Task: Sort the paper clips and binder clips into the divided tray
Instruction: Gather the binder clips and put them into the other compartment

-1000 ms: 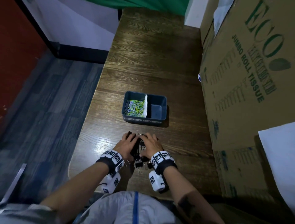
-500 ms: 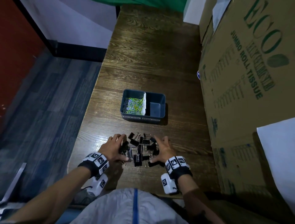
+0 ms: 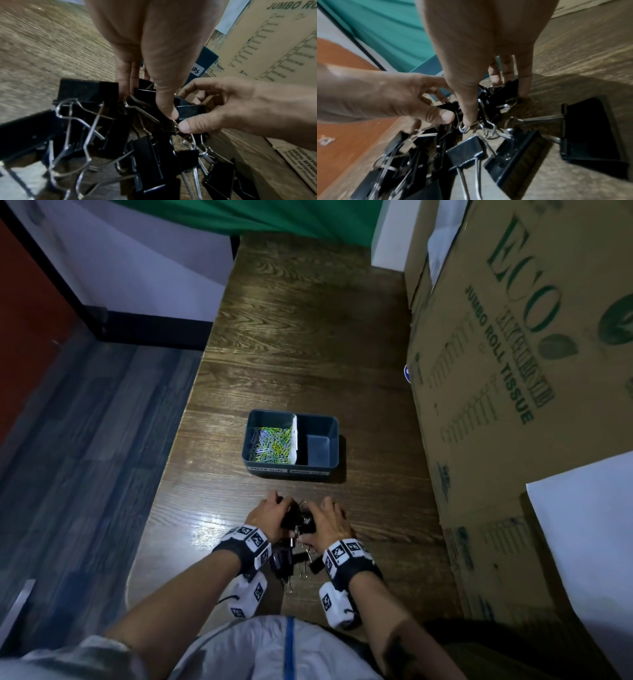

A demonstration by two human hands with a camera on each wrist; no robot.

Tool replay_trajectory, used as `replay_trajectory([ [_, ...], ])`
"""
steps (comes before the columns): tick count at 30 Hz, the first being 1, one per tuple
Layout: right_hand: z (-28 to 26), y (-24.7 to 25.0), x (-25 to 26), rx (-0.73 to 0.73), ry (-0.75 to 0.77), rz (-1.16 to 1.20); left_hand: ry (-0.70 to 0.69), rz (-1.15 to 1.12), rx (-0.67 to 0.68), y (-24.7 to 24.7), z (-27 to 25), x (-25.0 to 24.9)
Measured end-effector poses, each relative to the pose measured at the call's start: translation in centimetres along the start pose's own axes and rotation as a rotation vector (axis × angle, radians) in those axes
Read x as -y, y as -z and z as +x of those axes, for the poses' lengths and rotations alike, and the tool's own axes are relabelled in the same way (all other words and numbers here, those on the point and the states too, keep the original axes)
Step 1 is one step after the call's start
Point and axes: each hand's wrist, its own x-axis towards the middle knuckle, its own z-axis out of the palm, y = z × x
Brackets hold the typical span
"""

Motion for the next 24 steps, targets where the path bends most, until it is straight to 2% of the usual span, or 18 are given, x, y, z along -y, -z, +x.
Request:
replay_trajectory([
  [3,0.1,0.1,-0.6,-0.057,-0.043,0.097,-0.015,-0.034,-0.070,0.3,-0.2,0.0],
  [8,0.3,0.8,-1.8,-0.085,-0.122,0.224,-0.083,-0.037,-0.105,1.1,-1.3,-0.1],
  [14,0.1,1.4,-2.8,-0.142,-0.236,0.376,-0.289,-0.036,-0.302,5.1,-1.6,-3.0],
  [18,-0.6,3.1,-2.4,-0.175,-0.192,0.442,-0.329,-0.097,-0.418,9.3,1.1,-5.3],
  [22,-0.9,7.0,-0.9,-0.296,-0.064,0.536,-0.297,-0.087,-0.396,11.6,2.5,-6.2],
  [24,-0.5,9.4,0.3,-0.375,-0.005,0.571,-0.281,-0.076,-0.448,11.5,1.9,-5.7],
])
